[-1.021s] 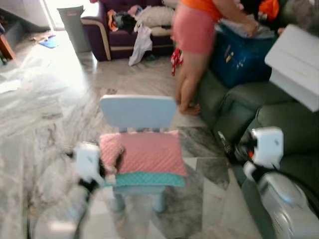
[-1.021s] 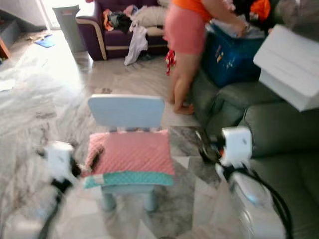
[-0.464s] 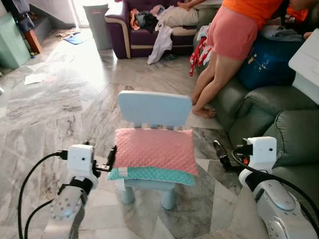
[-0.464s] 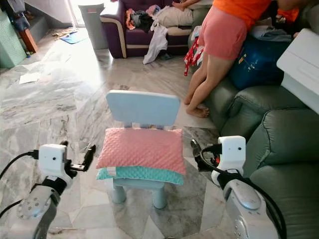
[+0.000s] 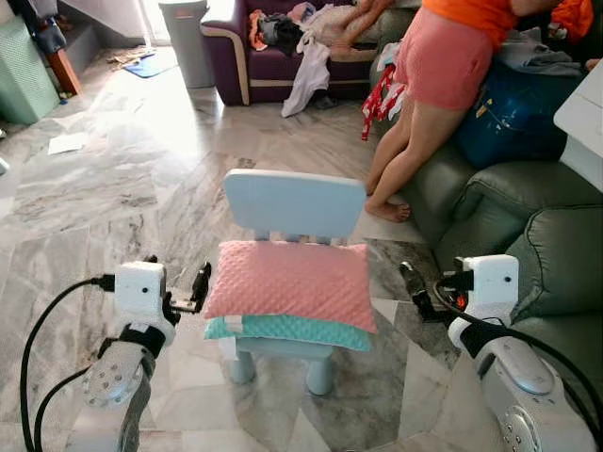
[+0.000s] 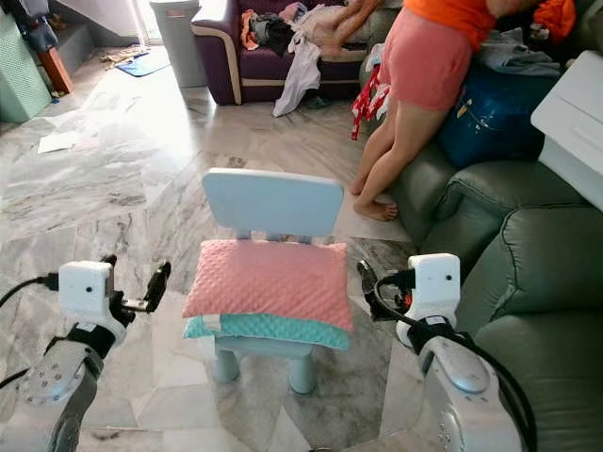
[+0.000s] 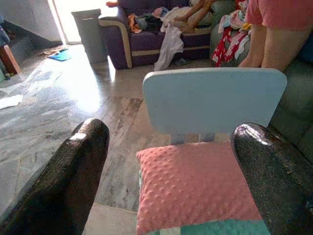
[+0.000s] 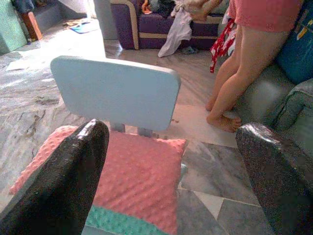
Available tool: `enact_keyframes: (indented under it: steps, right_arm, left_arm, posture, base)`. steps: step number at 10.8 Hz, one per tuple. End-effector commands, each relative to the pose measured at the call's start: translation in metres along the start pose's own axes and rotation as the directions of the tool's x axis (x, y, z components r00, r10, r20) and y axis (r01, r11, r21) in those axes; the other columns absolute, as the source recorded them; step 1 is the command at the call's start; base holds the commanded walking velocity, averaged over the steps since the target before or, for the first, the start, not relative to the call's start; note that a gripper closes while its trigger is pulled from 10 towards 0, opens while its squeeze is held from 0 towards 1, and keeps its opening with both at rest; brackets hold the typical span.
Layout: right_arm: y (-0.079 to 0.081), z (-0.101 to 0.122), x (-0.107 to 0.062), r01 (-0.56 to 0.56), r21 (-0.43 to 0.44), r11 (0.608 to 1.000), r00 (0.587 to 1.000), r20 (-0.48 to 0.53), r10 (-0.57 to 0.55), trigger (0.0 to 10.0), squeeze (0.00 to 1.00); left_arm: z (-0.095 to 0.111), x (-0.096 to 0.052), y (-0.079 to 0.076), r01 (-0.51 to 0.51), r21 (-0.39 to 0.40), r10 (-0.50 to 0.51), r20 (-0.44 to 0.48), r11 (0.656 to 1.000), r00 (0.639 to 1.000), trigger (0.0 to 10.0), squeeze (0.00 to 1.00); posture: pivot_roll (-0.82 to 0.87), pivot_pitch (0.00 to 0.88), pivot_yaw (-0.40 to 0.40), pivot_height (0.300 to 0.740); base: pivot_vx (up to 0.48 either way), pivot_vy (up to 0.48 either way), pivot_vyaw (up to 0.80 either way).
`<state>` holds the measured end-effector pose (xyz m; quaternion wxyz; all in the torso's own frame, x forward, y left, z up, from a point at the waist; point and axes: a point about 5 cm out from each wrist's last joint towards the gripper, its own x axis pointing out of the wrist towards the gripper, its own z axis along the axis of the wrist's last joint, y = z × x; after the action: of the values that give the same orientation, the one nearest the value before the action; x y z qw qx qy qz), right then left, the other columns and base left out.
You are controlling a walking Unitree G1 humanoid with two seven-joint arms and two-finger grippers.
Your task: Move the pillow to the sofa
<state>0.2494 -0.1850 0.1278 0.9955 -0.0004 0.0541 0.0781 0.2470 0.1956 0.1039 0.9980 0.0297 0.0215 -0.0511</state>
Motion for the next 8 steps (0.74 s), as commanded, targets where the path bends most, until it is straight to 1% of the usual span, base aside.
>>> enact_keyframes:
  steps: [1,2,5,6,8]
  right_arm:
    - [0.0002,0.0046,-0.0003,-0.005,-0.012,1.000,1.000,0.020,0.005,10.0,0.00]
    - [0.0004,0.0050,-0.0002,-0.003,-0.014,1.000,1.000,0.024,0.003,10.0,0.00]
    - [0.0015,0.0051,-0.0006,-0.004,-0.020,1.000,1.000,0.029,0.004,10.0,0.00]
    - [0.0015,0.0049,-0.0010,-0.003,-0.020,1.000,1.000,0.030,0.004,10.0,0.00]
    - [0.0028,0.0055,-0.0010,-0.006,-0.021,1.000,0.999,0.036,0.007,10.0,0.00]
  left_arm:
    - [0.0029,-0.0014,-0.0037,0.017,-0.005,-0.017,0.009,1.000,1.000,10.0,0.00]
    - [0.0024,-0.0012,-0.0053,0.024,-0.017,-0.024,0.008,1.000,1.000,10.0,0.00]
    - [0.0025,-0.0006,-0.0037,0.036,-0.018,-0.036,0.006,0.999,0.999,10.0,0.00]
    - [0.0019,-0.0008,-0.0055,0.056,-0.021,-0.056,0.000,0.998,0.998,10.0,0.00]
    - [0.0011,-0.0009,-0.0072,0.063,-0.028,-0.063,-0.003,0.998,0.998,10.0,0.00]
  posture:
    - [-0.18,0.087,-0.005,0.740]
    - [-0.19,0.090,-0.002,0.740]
    - [-0.19,0.094,0.005,0.740]
    - [-0.19,0.093,0.006,0.740]
    - [-0.19,0.092,0.005,0.740]
  base:
    - [0.000,0.000,0.00]
    - [0.000,0.000,0.00]
    - [0.265,0.000,0.00]
    - [0.289,0.000,0.00]
    - [0.302,0.000,0.00]
